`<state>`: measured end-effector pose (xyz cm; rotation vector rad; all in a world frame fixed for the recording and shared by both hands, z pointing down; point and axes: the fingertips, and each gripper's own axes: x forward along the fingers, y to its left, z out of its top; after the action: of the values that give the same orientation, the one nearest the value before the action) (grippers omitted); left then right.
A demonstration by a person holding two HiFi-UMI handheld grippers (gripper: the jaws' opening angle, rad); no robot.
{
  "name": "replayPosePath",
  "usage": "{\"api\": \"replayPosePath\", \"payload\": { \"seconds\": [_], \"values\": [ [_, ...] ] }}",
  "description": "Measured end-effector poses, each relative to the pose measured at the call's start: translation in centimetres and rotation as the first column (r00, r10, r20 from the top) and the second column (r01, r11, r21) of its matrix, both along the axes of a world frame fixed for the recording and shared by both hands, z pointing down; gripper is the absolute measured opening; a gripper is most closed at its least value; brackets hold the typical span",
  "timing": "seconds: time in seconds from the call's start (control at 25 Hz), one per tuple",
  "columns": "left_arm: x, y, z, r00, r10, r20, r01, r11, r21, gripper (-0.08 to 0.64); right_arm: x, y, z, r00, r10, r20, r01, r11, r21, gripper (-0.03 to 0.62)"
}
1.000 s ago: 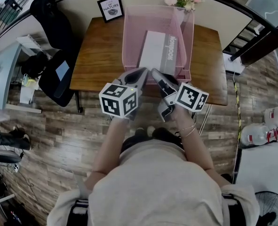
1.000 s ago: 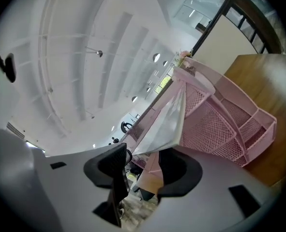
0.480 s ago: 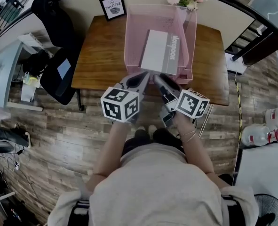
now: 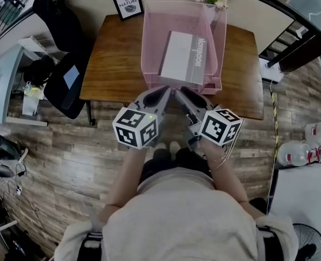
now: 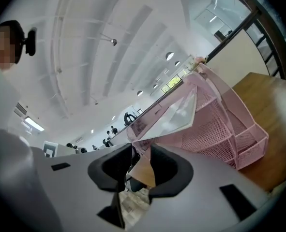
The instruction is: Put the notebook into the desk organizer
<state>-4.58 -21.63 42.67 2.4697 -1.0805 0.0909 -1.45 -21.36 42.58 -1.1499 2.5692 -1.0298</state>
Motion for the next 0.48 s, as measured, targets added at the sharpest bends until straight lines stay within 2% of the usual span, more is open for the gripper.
{"api": "replayPosePath", "payload": {
  "seconds": [0.32, 0.48],
  "values": [
    [-0.6, -0.2, -2.9, 1.0, -0.026, -0.016, 0.027, 0.994, 0.109, 0.012, 0.1, 0.2, -2.8, 0.99, 0.003, -0.137, 0.023, 0.981, 0.193, 0.051],
    [-0.2, 0.1, -3.2, 0.997, -0.004, 0.083, -0.009, 0.987, 0.16, 0.012, 0.4, 0.1, -4.1, 0.99, 0.018, -0.137, 0.018, 0.966, 0.259, 0.011]
  ]
}}
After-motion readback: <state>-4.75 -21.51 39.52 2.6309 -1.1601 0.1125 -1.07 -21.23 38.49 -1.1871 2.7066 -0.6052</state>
